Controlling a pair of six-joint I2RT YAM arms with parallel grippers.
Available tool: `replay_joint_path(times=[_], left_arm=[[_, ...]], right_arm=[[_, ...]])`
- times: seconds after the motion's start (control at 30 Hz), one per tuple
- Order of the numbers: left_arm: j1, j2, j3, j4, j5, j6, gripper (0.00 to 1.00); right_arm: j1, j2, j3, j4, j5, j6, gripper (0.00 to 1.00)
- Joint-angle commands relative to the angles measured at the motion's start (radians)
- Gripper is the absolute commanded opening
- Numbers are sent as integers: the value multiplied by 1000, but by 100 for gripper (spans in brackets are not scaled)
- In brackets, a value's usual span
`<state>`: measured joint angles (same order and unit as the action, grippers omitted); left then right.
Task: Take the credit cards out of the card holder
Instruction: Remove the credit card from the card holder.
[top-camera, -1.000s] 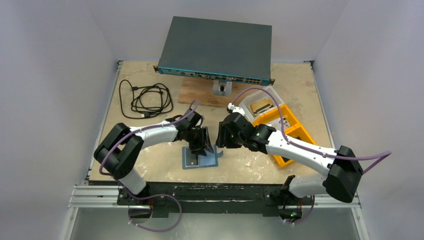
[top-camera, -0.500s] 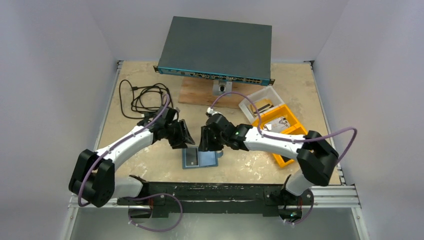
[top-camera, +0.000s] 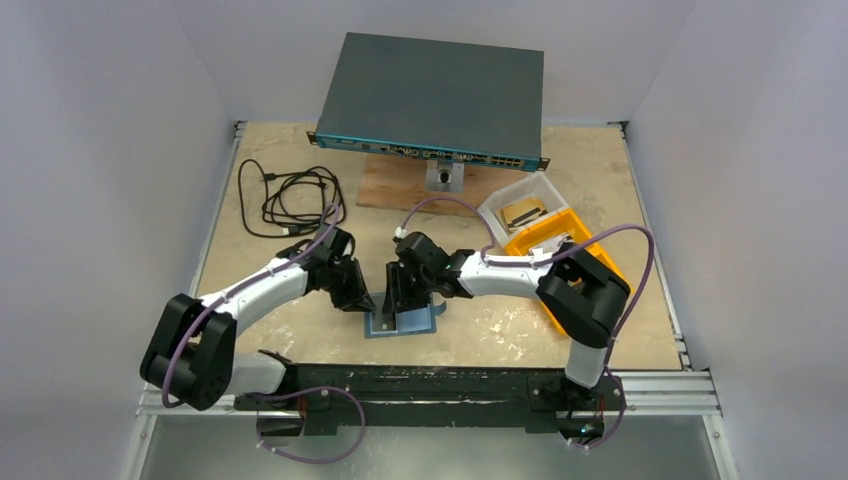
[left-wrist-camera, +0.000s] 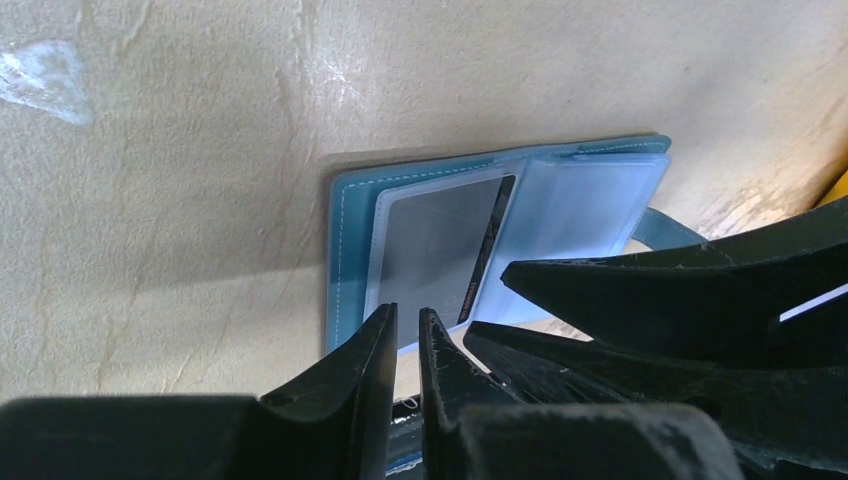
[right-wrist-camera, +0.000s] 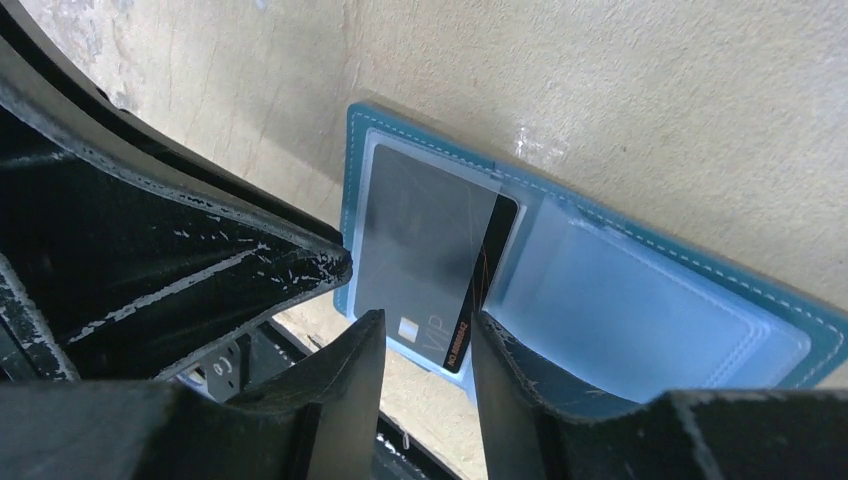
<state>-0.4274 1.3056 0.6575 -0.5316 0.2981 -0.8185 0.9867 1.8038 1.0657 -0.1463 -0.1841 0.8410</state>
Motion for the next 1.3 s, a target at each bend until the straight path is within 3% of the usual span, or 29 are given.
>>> replay_joint_path(times=[0.0, 0.47, 0.77, 1.27], left_arm=[[3, 28, -6, 47, -14, 14, 11], [1, 93, -48, 83, -50, -20, 0], [-10, 100, -77, 104, -62, -57, 0], [-41, 118, -94, 75, -137, -141, 0]], right_arm=[[-22, 16, 1, 77, -45, 6, 37], [-54, 87, -28, 114, -80, -26, 37], [-71, 116, -35, 182, -145, -28, 37], [-134, 56, -193, 398, -294, 57, 34]])
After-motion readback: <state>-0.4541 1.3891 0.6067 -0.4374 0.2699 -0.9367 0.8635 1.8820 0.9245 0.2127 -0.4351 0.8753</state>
